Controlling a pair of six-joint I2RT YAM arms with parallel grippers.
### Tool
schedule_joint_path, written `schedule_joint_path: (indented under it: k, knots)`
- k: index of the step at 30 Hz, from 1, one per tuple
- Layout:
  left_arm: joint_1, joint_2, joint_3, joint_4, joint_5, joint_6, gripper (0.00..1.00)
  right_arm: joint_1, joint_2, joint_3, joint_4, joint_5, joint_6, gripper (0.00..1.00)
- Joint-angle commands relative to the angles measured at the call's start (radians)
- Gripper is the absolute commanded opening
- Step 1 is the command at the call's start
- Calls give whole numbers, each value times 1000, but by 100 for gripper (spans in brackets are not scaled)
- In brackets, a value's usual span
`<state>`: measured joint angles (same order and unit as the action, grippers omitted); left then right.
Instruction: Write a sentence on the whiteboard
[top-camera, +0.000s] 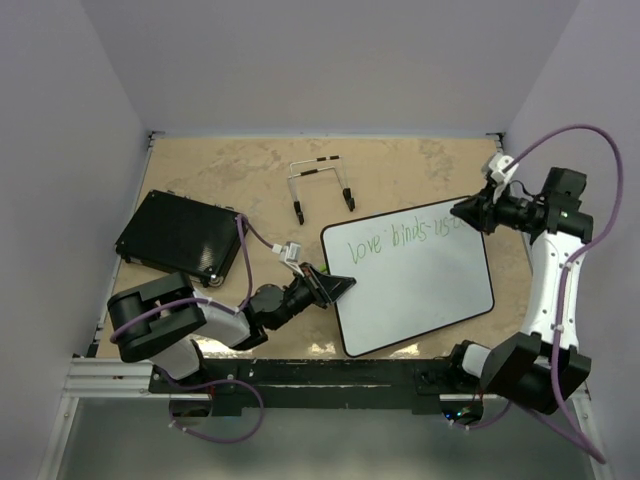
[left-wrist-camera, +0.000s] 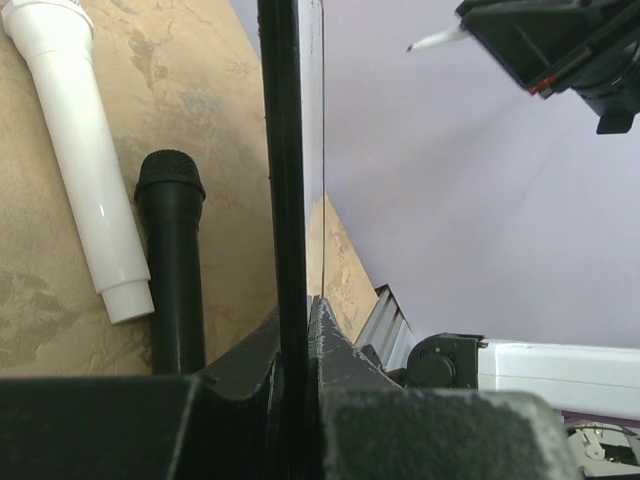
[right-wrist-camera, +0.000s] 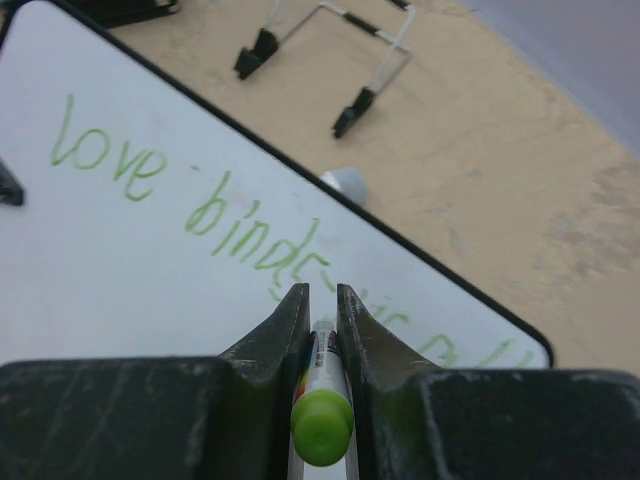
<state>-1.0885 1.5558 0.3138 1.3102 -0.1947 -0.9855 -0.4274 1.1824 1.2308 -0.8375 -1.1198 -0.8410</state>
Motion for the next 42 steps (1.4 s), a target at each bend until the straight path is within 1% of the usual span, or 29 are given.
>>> schedule_joint_path:
  k: [1, 2, 6, 8, 13, 19, 22, 25, 28, 32, 42]
  knots:
    - [7, 36, 41, 155, -20, 61, 0, 91, 54, 48, -374, -83, -326, 0]
    - [7, 38, 42, 161, -28, 47, 0, 111, 56, 52, -420, -86, -372, 0]
    - [9, 41, 57, 138, -80, 33, 0, 165, 42, 53, -417, -81, -369, 0]
    - [9, 33, 71, 91, -98, 31, 0, 200, 34, 53, -407, -75, -357, 0]
    - [21, 38, 125, 32, -124, 16, 0, 252, 11, 29, -359, -63, -330, 0]
    - [30, 69, 177, -14, -140, -18, 0, 328, -40, -34, -247, -37, -258, 0]
    - [32, 87, 208, -54, -161, -27, 0, 390, -58, -70, -129, -32, -161, 0]
    - [33, 107, 243, -81, -189, -39, 0, 452, -61, -96, -56, -25, -106, 0]
    - [33, 116, 268, -110, -219, -53, 0, 476, -69, -128, 23, 6, -58, 0]
    - [33, 116, 266, -129, -258, -82, 0, 481, -75, -154, 72, 9, -24, 0]
    - [13, 107, 260, -141, -256, -91, 0, 481, -104, -209, 69, 8, -29, 0]
